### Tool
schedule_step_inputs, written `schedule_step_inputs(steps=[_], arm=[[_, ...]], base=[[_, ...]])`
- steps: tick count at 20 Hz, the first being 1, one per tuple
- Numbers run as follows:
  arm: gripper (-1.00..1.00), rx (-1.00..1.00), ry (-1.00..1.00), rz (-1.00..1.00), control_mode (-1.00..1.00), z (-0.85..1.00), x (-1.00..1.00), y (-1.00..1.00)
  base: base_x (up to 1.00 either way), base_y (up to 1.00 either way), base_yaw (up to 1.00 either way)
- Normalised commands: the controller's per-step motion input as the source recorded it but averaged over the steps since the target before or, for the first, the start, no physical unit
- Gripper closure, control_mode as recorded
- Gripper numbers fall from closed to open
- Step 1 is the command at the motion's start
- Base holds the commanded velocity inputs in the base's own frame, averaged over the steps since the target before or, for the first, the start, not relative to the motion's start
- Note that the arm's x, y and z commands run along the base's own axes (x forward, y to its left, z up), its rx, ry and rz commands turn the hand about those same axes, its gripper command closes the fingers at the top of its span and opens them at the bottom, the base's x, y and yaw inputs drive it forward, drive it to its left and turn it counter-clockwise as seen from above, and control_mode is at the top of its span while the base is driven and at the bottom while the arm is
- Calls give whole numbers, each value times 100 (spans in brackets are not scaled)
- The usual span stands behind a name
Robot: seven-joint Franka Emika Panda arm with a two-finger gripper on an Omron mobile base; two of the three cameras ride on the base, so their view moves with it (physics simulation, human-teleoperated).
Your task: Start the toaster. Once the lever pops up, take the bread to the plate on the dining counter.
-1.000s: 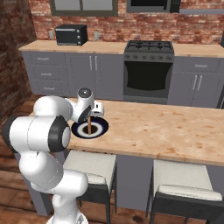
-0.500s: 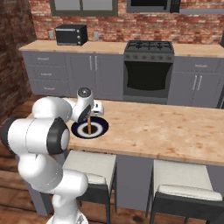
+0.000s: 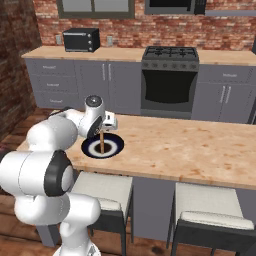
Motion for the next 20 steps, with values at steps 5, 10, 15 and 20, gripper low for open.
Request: schedule_step_inputs(steps=[5, 10, 15, 20], arm=[[-100, 0, 0, 0, -100, 41, -70, -5], [-100, 0, 0, 0, -100, 55, -77, -10], [-100, 0, 0, -2, -100, 51, -78, -10], [-100, 0, 0, -1, -100, 40, -81, -5]], base=[[0, 0, 0], [0, 0, 0], [0, 0, 0], [0, 0, 0]])
